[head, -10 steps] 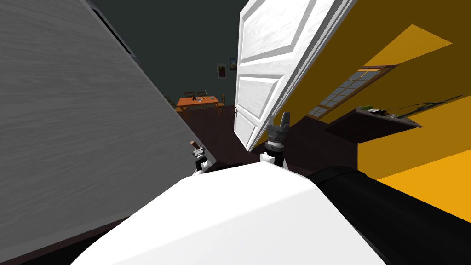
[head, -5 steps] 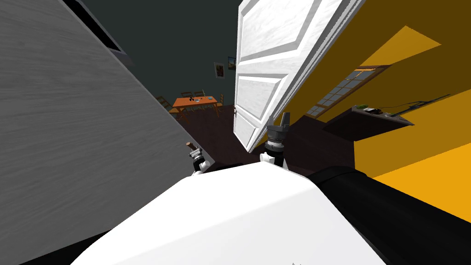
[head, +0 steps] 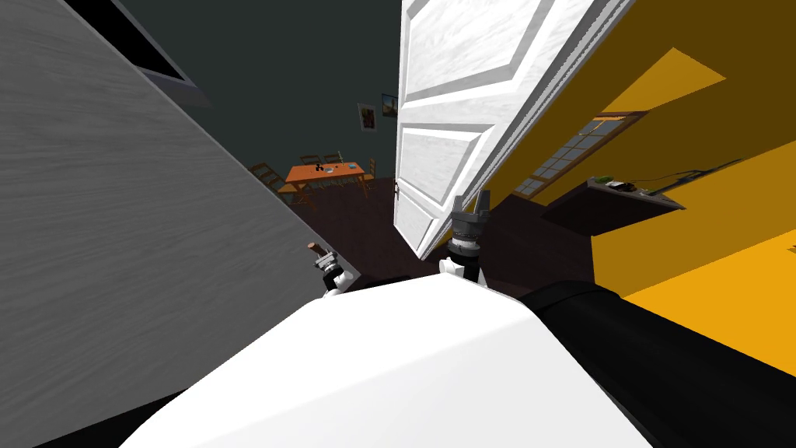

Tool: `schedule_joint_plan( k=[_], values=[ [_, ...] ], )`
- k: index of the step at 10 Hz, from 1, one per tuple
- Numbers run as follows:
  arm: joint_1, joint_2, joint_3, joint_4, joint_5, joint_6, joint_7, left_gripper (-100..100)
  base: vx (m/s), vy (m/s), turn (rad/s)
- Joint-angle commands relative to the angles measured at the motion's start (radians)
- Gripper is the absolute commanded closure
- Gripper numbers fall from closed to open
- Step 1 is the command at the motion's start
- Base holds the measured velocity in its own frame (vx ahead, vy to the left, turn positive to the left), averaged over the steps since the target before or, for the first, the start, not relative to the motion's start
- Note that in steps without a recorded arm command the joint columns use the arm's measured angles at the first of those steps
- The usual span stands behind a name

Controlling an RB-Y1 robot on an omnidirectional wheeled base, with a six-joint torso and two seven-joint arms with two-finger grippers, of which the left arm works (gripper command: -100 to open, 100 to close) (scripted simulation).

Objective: Push the door open

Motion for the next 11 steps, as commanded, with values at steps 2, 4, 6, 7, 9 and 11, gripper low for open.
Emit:
schedule_joint_plan(
  k=[2,4,6,7,9,11],
  values=[
    [-0.005,0.019,0.042,0.014,0.021,-0.024,-0.005,100,0.101,0.009,-0.053],
    [-0.005,0.019,0.042,0.014,0.021,-0.024,-0.005,100,0.045,0.02,-0.003],
    [-0.004,0.015,0.077,0.014,0.04,-0.032,-0.02,100,0.075,0.015,-0.069],
    [-0.004,0.013,0.089,0.014,0.046,-0.035,-0.025,100,0.107,0.029,-0.032],
    [-0.004,0.009,0.109,0.015,0.058,-0.039,-0.034,100,0.091,0.019,-0.027],
    [-0.004,0.005,0.129,0.015,0.068,-0.044,-0.042,100,0.108,0.043,-0.042]
  ],
)
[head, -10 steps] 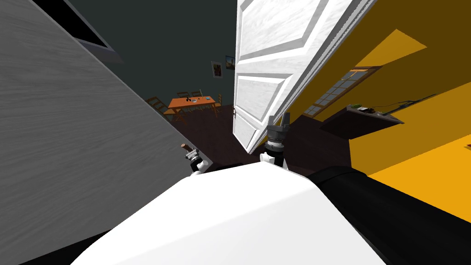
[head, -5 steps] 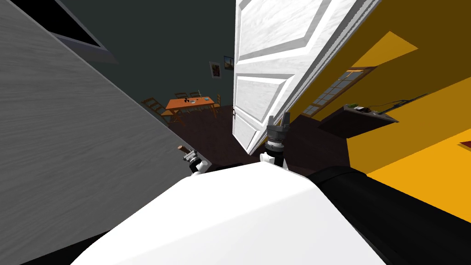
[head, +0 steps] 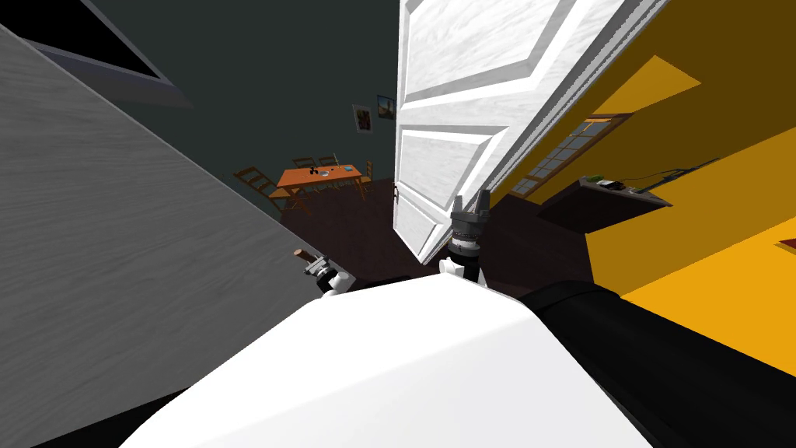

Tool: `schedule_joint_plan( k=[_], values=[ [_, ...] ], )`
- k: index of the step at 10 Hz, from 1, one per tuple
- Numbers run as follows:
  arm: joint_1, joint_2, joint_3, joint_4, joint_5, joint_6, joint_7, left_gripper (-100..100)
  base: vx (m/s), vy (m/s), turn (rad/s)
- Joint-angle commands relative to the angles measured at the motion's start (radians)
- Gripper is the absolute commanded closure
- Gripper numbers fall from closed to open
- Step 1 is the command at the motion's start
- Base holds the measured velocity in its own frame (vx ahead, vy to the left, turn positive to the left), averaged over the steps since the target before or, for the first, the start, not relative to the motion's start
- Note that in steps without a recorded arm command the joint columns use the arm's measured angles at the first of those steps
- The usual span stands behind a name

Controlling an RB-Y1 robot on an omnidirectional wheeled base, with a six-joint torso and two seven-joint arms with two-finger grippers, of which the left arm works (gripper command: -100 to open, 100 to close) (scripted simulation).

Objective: Push the door open

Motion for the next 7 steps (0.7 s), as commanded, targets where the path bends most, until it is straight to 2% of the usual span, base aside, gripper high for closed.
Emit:
schedule_joint_plan(
  k=[1,4,5,6,7],
  values=[
    [0.009,-0.004,0.031,-0.014,0.014,-0.017,-0.015,100,0.121,0.037,-0.065],
    [0.009,-0.018,0.076,-0.014,0.039,-0.027,-0.034,100,0.132,0.049,-0.044],
    [0.004,-0.019,0.063,-0.002,0.033,-0.025,-0.027,100,0.059,0.02,-0.001],
    [0.024,-0.009,0.092,-0.02,0.056,-0.031,-0.036,100,0.133,0.073,-0.117],
    [0.029,-0.007,0.099,-0.025,0.061,-0.032,-0.038,100,0.156,0.094,-0.088]
  ],
)
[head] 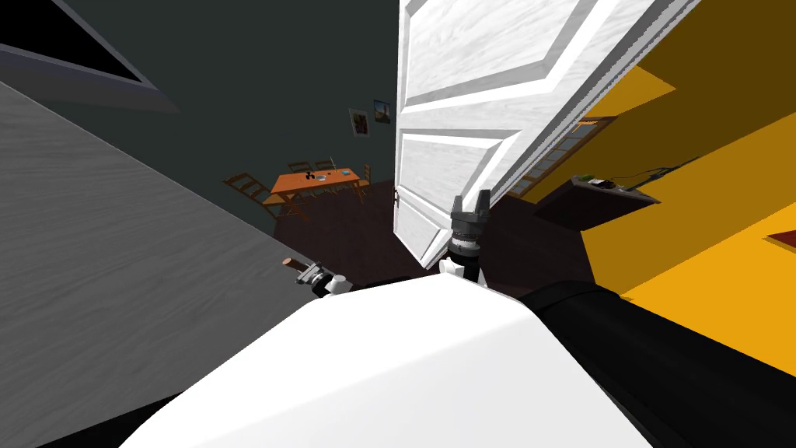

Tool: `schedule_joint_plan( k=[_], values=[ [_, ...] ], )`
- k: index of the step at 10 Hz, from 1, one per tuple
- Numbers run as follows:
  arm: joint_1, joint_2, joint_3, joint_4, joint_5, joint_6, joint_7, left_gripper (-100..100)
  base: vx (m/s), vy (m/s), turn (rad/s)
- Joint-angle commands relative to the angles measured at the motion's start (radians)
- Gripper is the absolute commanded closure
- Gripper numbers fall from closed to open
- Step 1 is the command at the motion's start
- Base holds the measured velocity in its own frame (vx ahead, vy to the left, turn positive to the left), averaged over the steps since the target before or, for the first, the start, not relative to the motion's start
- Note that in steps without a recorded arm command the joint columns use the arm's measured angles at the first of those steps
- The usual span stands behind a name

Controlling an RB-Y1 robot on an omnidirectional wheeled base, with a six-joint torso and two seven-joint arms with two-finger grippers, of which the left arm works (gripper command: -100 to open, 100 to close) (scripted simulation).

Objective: Push the door open

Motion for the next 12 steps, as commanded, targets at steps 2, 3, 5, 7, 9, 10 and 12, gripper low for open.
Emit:
schedule_joint_plan(
  k=[2,3,5,7,9,10,12],
  values=[
    [0.022,0.015,0.041,-0.027,0.031,-0.01,-0.013,100,0.153,0.116,-0.076],
    [0.036,0.018,0.06,-0.041,0.047,-0.013,-0.019,100,0.17,0.112,-0.107],
    [0.052,0.021,0.08,-0.047,0.063,-0.015,-0.025,100,0.157,0.114,-0.062],
    [0.077,0.023,0.113,-0.079,0.09,-0.018,-0.035,100,0.091,0.092,-0.069],
    [0.085,0.023,0.124,-0.088,0.099,-0.019,-0.039,100,0.077,0.069,-0.046],
    [0.085,0.023,0.124,-0.082,0.099,-0.019,-0.039,100,0.045,0.042,-0.015],
    [0.103,0.023,0.147,-0.104,0.118,-0.022,-0.046,100,0.036,0.037,-0.051]
  ],
)
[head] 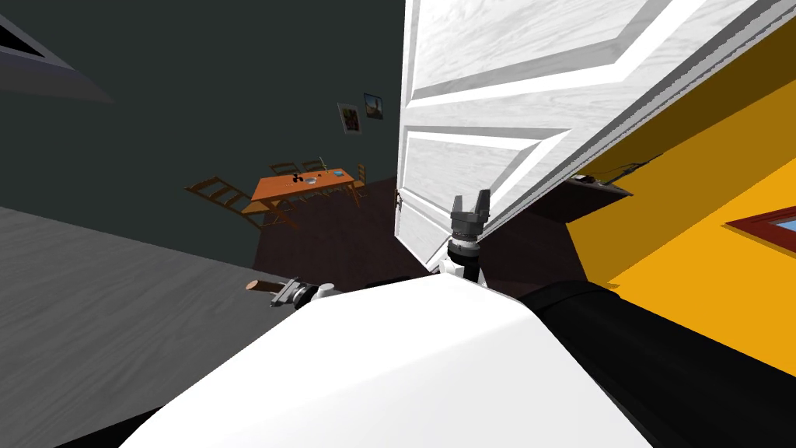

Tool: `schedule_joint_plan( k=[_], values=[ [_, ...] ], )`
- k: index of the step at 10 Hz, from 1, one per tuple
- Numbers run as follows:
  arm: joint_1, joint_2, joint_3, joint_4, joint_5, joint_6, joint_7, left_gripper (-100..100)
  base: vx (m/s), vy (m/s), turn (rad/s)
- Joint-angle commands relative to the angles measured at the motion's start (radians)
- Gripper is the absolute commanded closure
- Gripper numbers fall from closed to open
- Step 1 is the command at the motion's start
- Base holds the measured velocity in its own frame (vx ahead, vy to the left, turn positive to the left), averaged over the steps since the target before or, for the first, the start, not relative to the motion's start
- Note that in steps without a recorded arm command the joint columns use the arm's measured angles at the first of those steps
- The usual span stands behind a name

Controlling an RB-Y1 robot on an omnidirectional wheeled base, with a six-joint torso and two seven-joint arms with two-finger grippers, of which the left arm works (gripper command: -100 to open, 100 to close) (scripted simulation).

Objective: Push the door open

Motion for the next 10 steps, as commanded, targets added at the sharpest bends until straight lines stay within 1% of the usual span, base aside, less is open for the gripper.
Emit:
schedule_joint_plan(
  k=[1,2,3,4,5,8,9,10],
  values=[
    [0.02,0.009,0.03,-0.013,0.02,-0.009,-0.008,100,0.116,0.084,-0.089],
    [0.029,0.008,0.042,-0.021,0.03,-0.01,-0.011,100,0.109,0.096,-0.046],
    [0.029,0.008,0.042,-0.021,0.03,-0.01,-0.011,100,0.066,0.092,-0.009],
    [0.038,0.008,0.053,-0.03,0.039,-0.012,-0.015,100,0.062,0.079,-0.05],
    [0.056,0.005,0.077,-0.047,0.059,-0.014,-0.022,100,0.093,0.133,-0.115],
    [0.083,-0.001,0.111,-0.072,0.087,-0.018,-0.032,100,0.102,0.112,-0.064],
    [0.099,-0.006,0.133,-0.088,0.104,-0.02,-0.039,100,0.143,0.138,-0.111],
    [0.108,-0.008,0.144,-0.096,0.113,-0.021,-0.042,100,0.133,0.133,-0.069]
  ],
)
